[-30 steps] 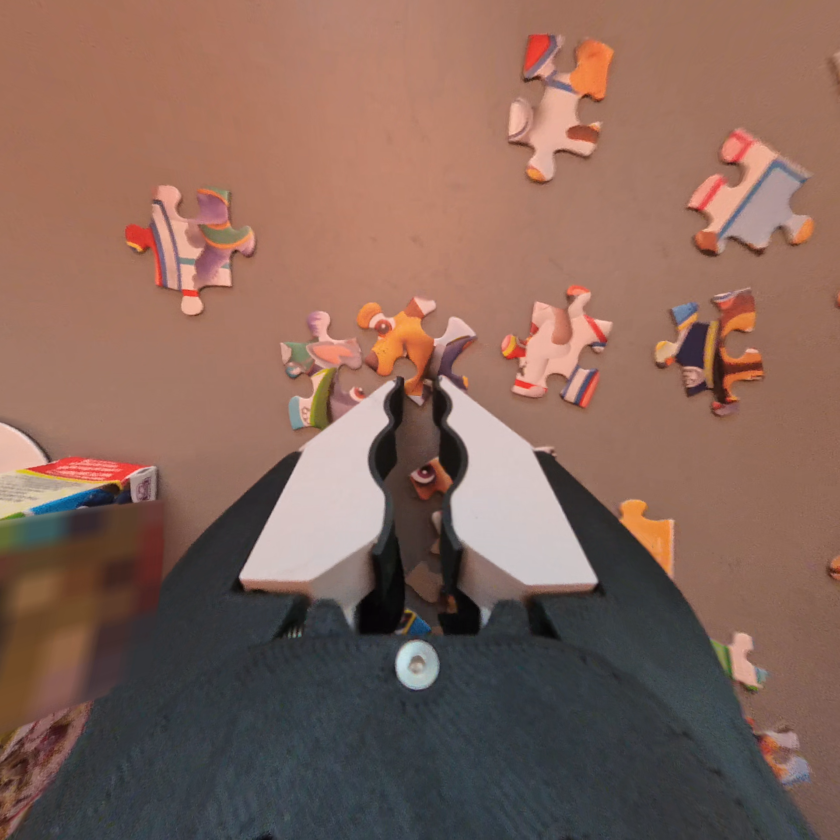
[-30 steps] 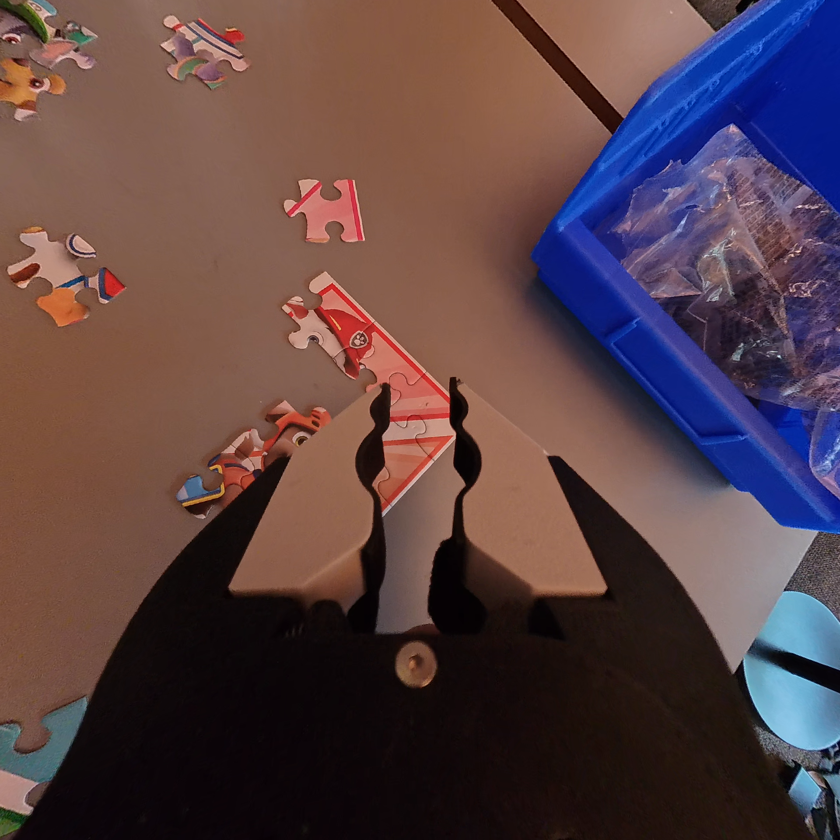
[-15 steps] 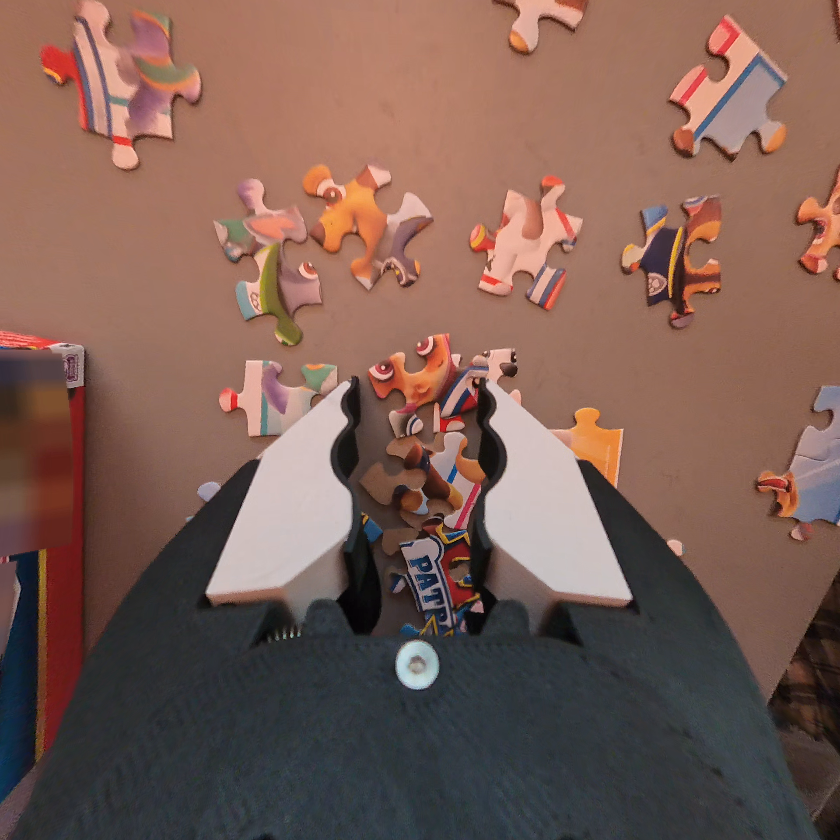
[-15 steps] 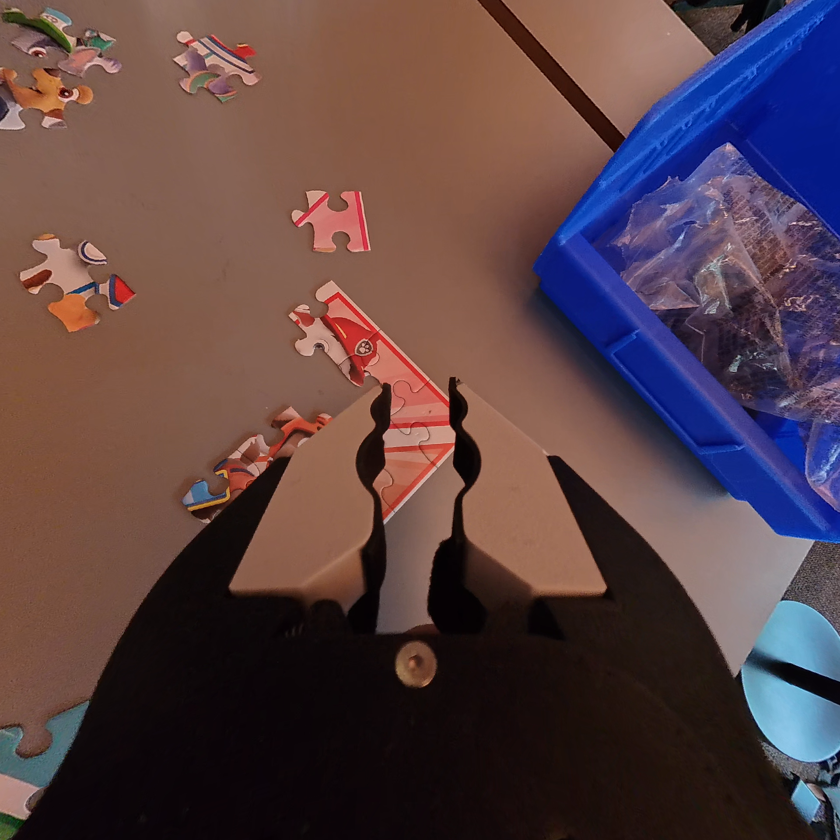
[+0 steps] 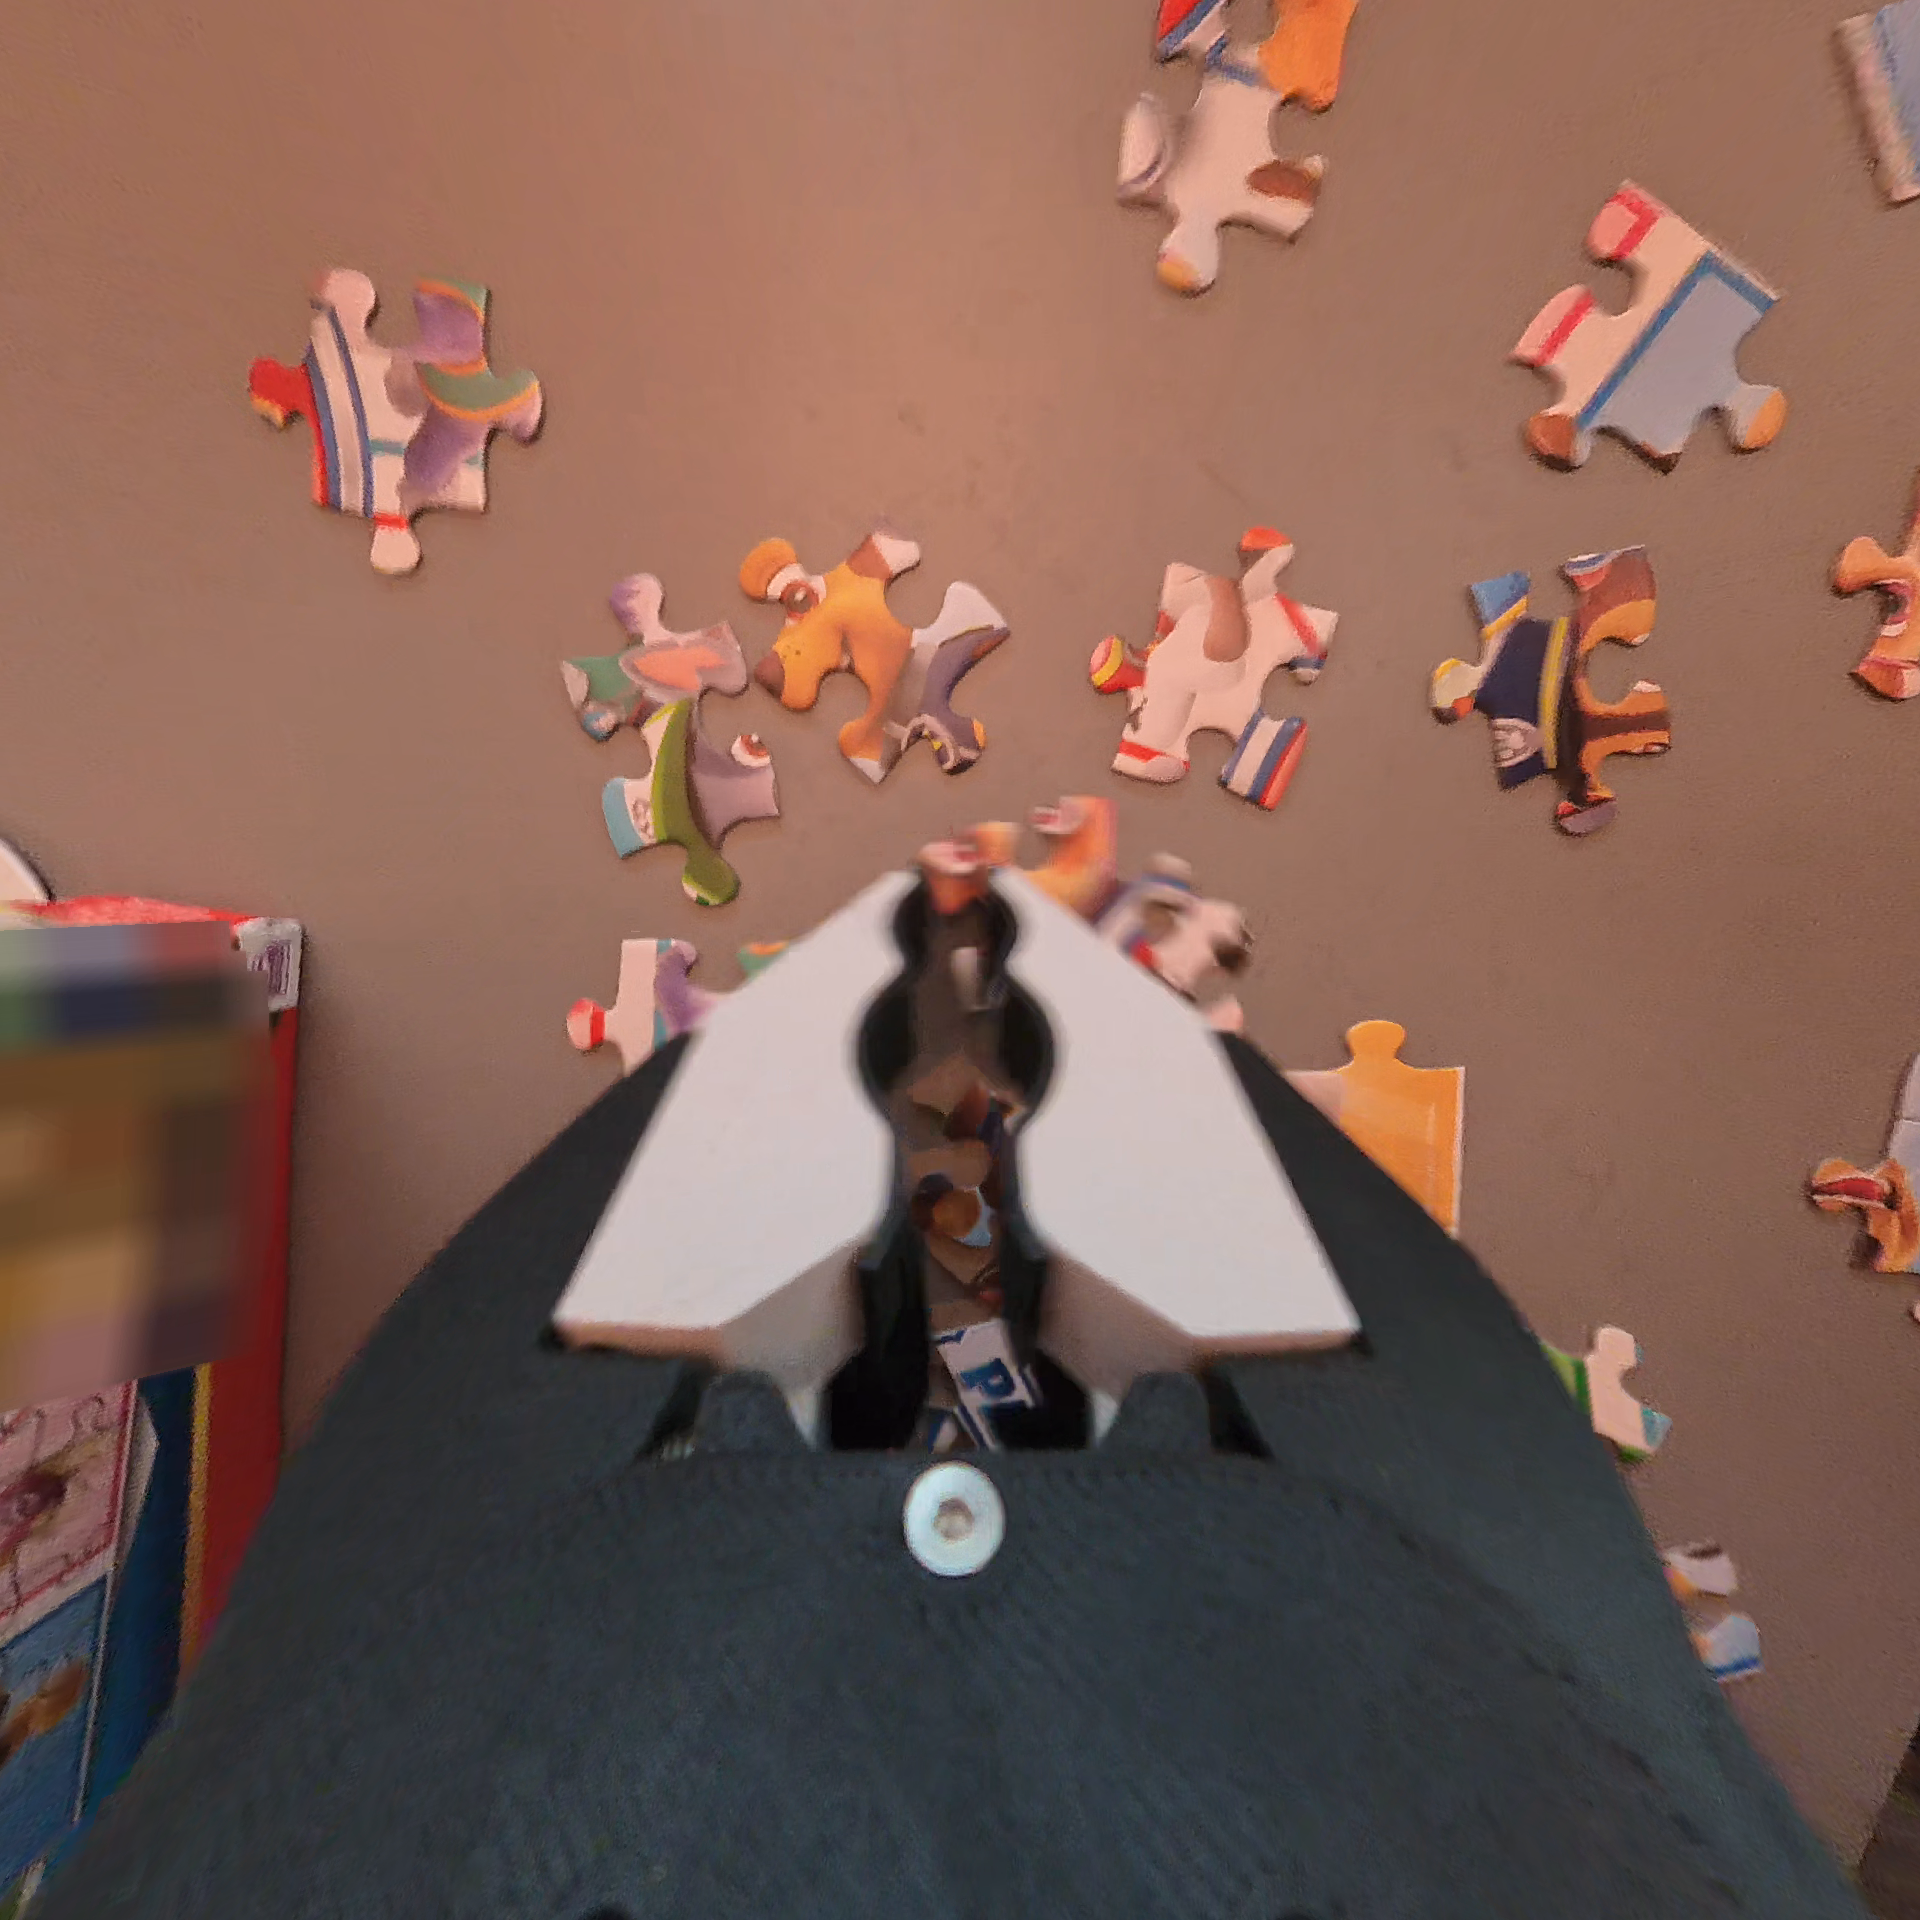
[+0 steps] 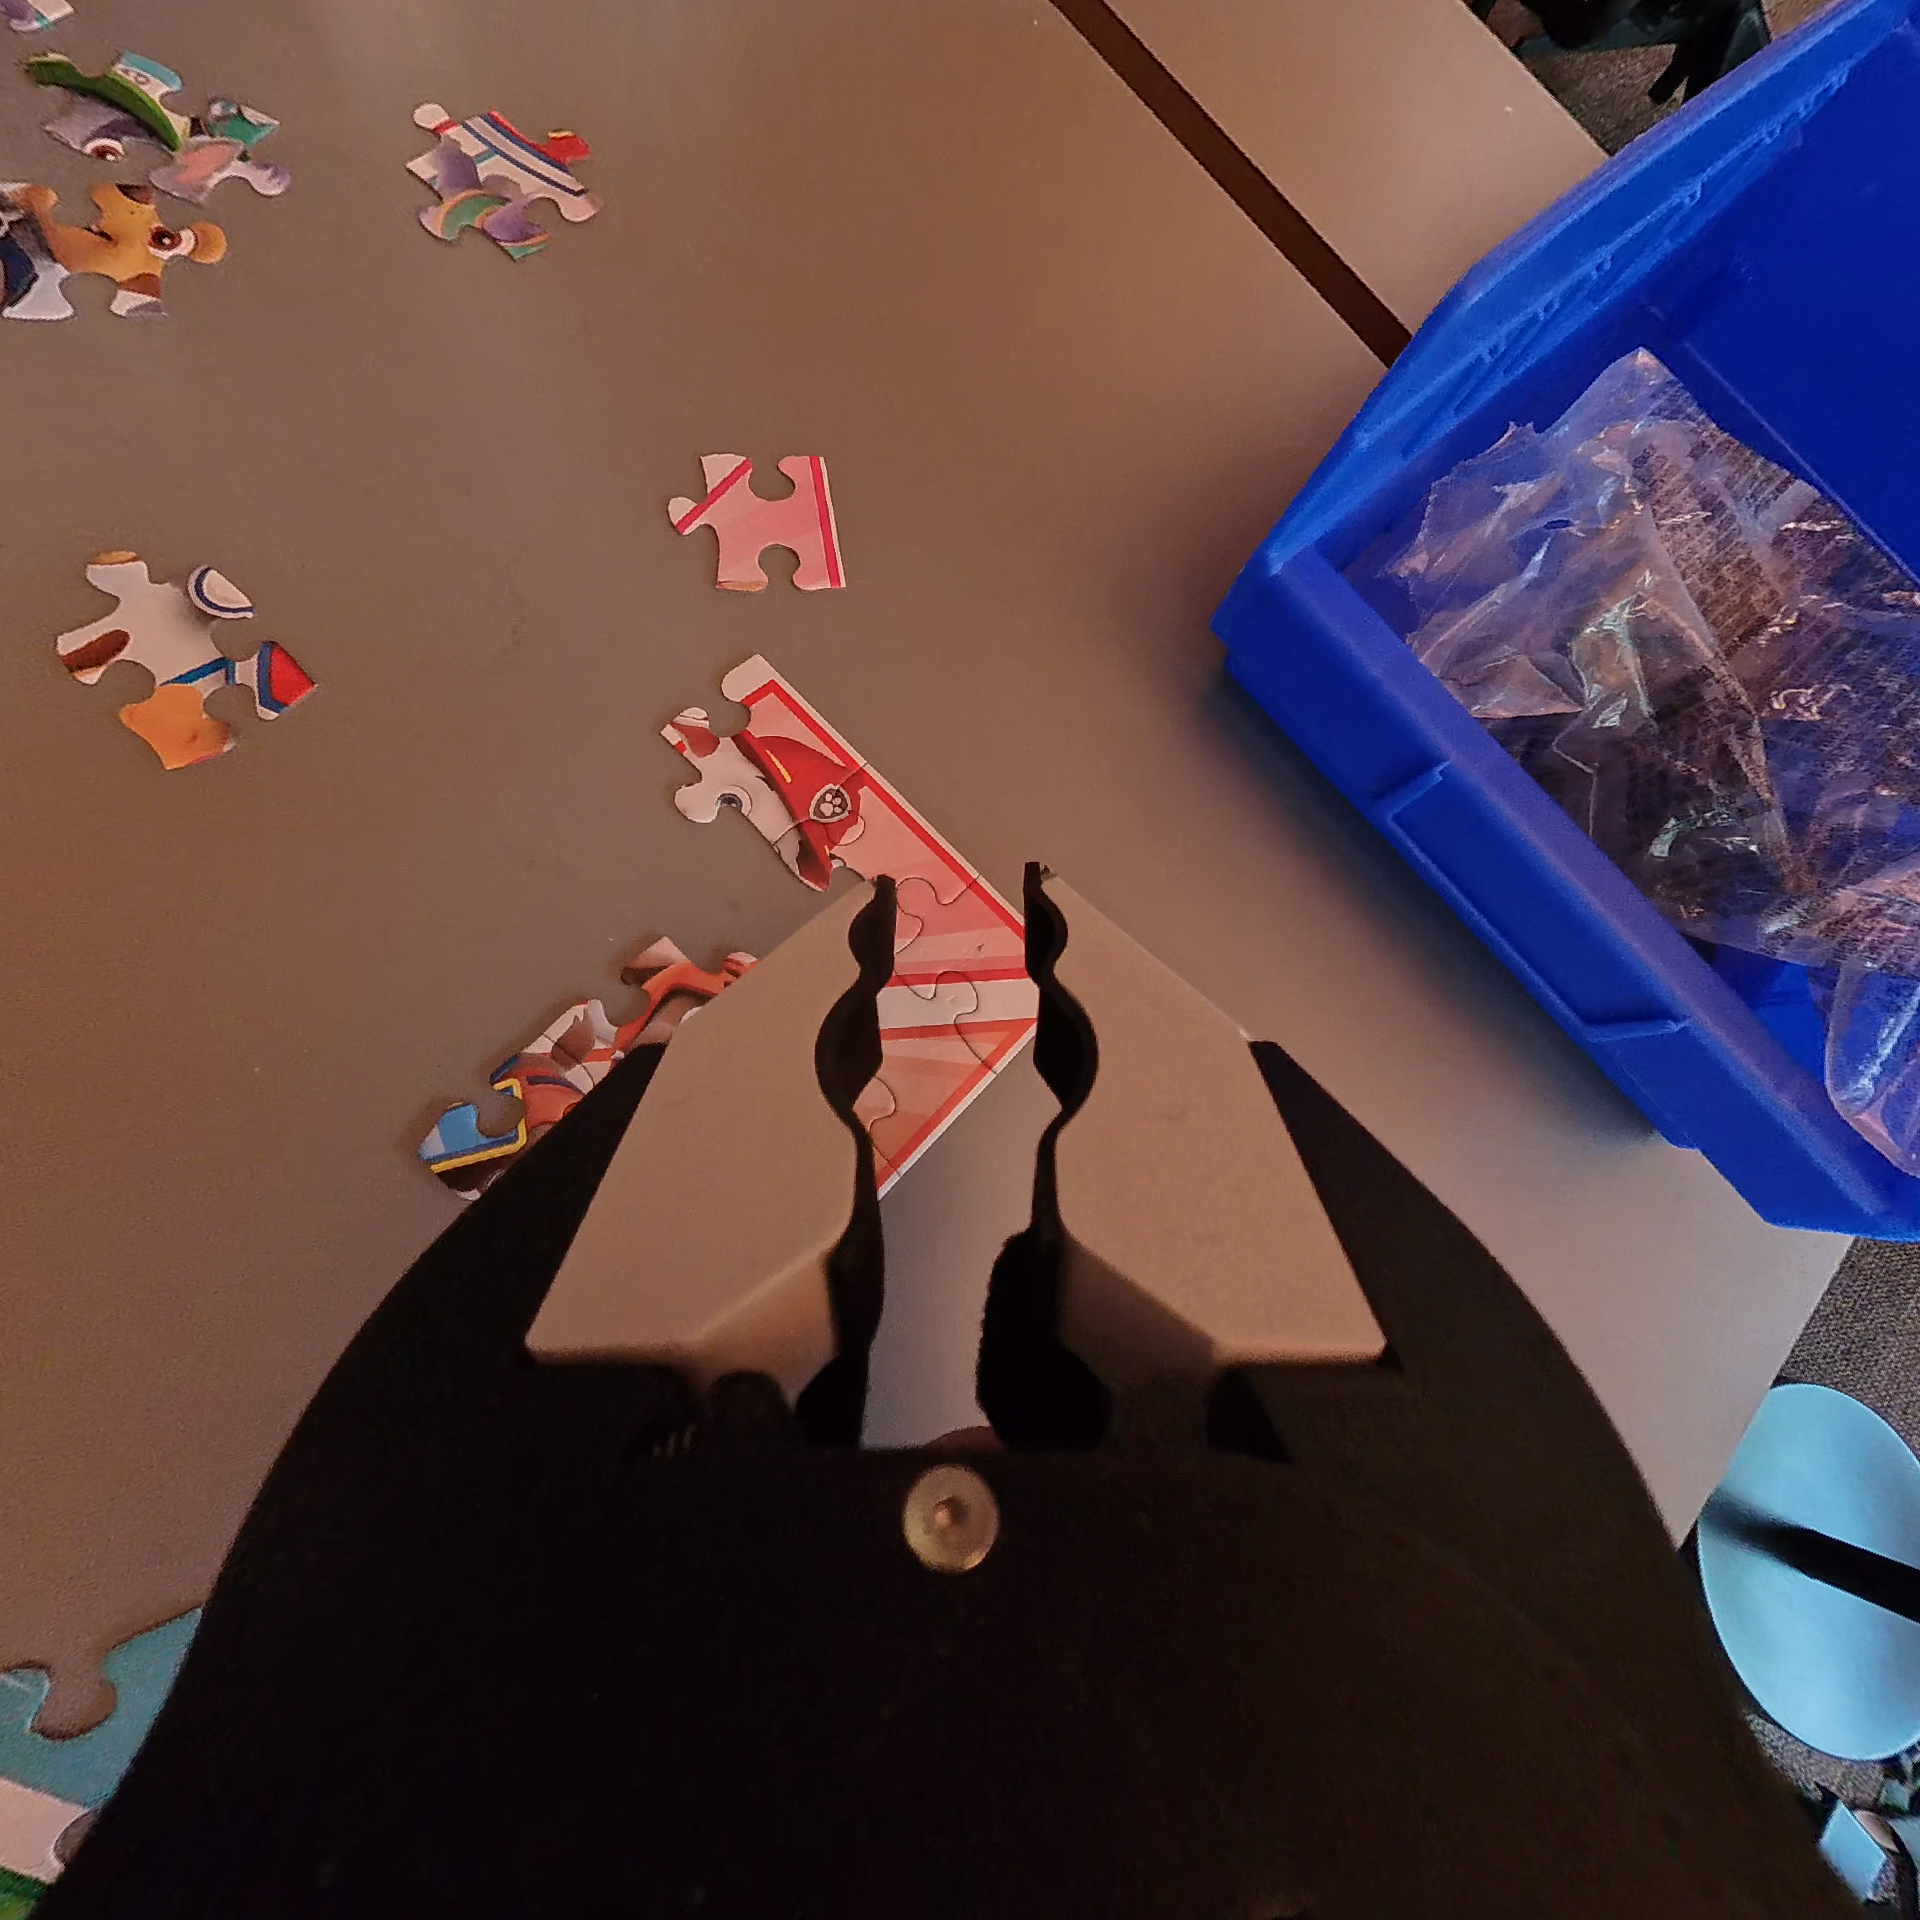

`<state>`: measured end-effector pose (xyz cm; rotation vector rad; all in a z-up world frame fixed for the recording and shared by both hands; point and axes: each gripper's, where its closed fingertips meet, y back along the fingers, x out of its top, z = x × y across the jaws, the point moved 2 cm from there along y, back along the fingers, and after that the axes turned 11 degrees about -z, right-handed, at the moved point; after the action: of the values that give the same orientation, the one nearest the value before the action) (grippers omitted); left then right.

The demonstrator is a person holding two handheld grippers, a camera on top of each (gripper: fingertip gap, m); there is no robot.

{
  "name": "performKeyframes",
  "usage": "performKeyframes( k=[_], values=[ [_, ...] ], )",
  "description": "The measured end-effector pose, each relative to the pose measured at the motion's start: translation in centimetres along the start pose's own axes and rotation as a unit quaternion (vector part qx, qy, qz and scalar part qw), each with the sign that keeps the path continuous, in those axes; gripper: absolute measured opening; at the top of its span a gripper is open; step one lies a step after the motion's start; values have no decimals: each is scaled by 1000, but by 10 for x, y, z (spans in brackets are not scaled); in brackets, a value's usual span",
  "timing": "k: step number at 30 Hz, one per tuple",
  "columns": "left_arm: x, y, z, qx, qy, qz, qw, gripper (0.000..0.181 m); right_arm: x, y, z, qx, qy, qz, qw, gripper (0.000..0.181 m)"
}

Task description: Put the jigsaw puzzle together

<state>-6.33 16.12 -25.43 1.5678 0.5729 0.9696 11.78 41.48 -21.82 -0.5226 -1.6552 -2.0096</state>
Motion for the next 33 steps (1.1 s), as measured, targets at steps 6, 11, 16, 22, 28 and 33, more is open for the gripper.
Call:
performKeyframes(
  k=[6, 11, 16, 22, 28, 33],
  values=[
    [3, 5, 2, 34, -51, -34, 998, 10, 3, 2, -2, 0, 4, 6, 1000, 23],
    [3, 16, 32, -17, -60, -24, 998, 32, 5, 4, -2, -1, 7, 9, 1000, 22],
    [-8, 1, 64, -36, -79, -55, 995, 56, 5, 3, -4, 0, 10, 8, 1000, 22],
    [-2, -4, 69, -21, -77, -32, 996, 37, 6, 3, -4, 0, 10, 11, 1000, 22],
    [-1, -4, 69, -7, -79, -22, 997, 36, 6, 3, -4, 1, 10, 13, 1000, 22],
    [2, 1, 70, 5, -80, 2, 997, 10, 7, 4, -3, 0, 9, 15, 1000, 22]
  ],
)
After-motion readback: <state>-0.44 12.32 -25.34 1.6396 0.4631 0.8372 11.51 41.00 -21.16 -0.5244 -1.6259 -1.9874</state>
